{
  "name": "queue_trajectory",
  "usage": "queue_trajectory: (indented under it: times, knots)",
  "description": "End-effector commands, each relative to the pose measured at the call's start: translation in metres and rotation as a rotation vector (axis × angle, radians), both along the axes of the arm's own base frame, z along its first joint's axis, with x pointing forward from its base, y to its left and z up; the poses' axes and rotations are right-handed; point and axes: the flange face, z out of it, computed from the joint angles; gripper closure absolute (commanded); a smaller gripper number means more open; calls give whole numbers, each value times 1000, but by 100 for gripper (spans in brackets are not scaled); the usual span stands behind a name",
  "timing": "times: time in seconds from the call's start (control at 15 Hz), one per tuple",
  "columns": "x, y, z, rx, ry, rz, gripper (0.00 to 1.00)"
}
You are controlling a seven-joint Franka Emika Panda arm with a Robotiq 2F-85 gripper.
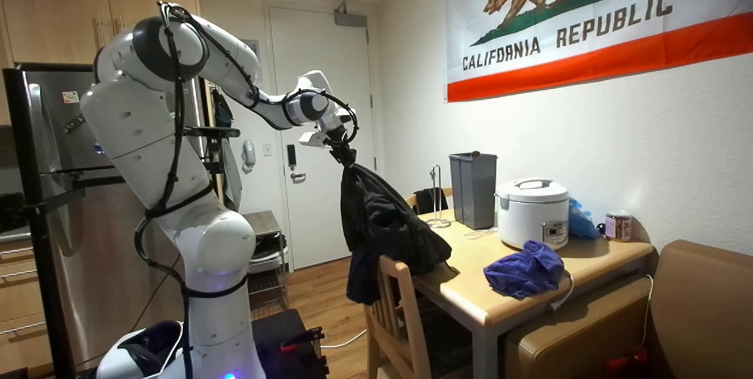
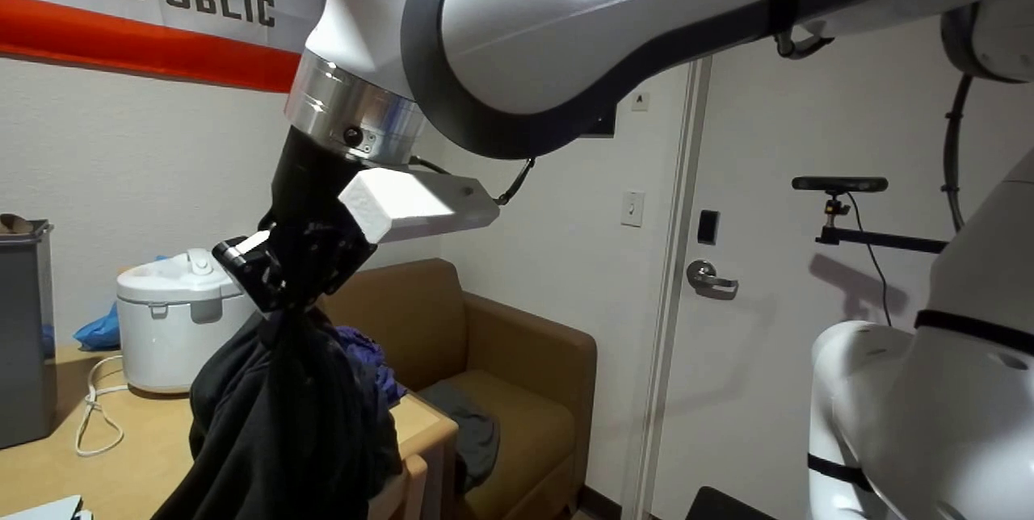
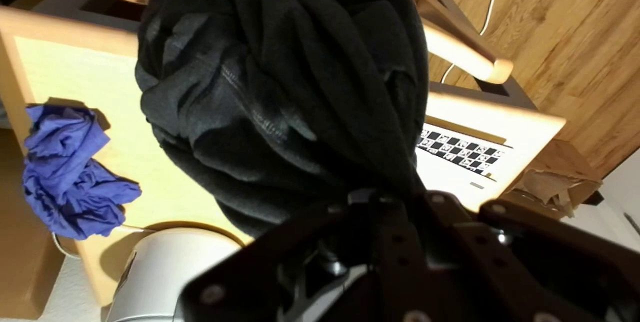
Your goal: Put the black jersey on the chair.
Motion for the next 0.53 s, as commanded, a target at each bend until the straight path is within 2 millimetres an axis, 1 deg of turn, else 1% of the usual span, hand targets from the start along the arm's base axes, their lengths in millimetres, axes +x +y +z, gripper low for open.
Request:
queue_trajectory:
  times: [0.0, 0.2, 0.47]
  knots:
    - [-10, -4, 1, 12, 28, 28, 98]
    - [-15, -2, -3, 7, 53, 37, 98]
    - [-27, 0, -20, 14, 134, 44, 98]
